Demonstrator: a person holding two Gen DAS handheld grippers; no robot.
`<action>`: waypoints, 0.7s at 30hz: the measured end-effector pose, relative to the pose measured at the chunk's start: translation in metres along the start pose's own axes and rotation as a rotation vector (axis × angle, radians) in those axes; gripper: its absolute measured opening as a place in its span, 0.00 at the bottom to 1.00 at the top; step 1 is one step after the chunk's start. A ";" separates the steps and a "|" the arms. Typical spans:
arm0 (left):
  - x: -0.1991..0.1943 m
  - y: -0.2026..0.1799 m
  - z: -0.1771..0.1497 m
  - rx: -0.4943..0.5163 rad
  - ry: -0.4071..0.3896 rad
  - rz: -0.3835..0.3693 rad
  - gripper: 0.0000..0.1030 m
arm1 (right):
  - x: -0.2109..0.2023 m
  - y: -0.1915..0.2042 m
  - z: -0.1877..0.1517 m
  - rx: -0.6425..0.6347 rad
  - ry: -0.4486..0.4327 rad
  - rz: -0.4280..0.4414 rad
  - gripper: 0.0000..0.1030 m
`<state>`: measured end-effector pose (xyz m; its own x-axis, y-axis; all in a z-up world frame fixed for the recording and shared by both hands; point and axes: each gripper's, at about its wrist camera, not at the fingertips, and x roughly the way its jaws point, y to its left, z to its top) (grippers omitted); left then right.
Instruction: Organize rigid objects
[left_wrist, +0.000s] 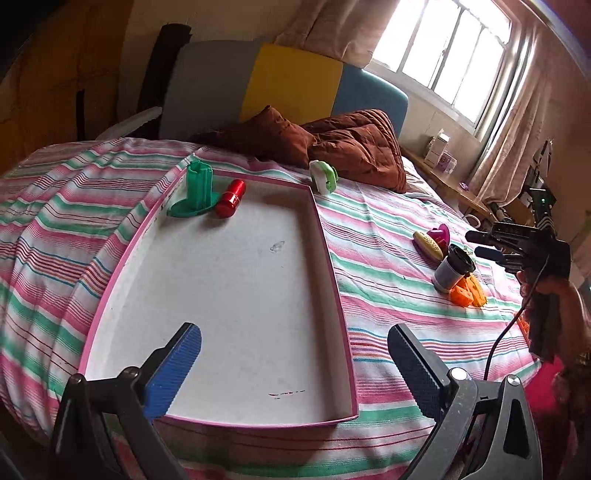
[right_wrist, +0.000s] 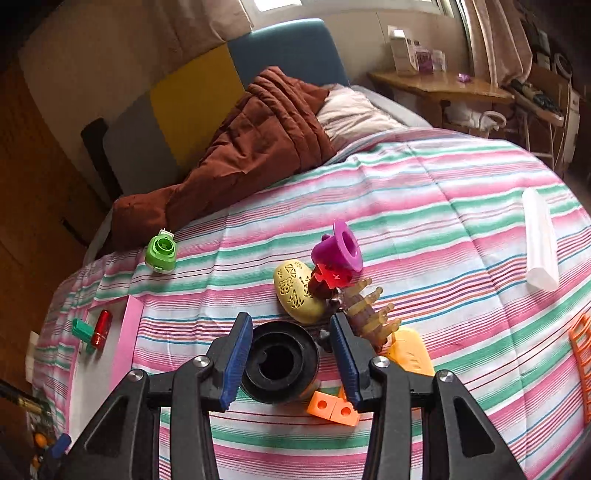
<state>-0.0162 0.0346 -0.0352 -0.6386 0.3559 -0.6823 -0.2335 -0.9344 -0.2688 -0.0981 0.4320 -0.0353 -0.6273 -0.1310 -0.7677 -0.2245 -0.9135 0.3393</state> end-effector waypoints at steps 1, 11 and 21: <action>-0.001 0.001 0.000 0.001 -0.002 0.003 0.99 | 0.005 -0.002 0.000 0.020 0.022 0.027 0.40; -0.004 0.006 0.000 -0.019 -0.003 0.016 0.99 | 0.000 0.084 -0.034 -0.130 0.099 0.377 0.39; -0.007 0.007 0.000 -0.024 -0.012 0.012 1.00 | 0.018 0.000 -0.003 0.058 0.075 0.042 0.45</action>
<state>-0.0136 0.0251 -0.0323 -0.6499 0.3441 -0.6776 -0.2077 -0.9381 -0.2772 -0.1068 0.4283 -0.0506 -0.5803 -0.1989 -0.7897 -0.2436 -0.8829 0.4013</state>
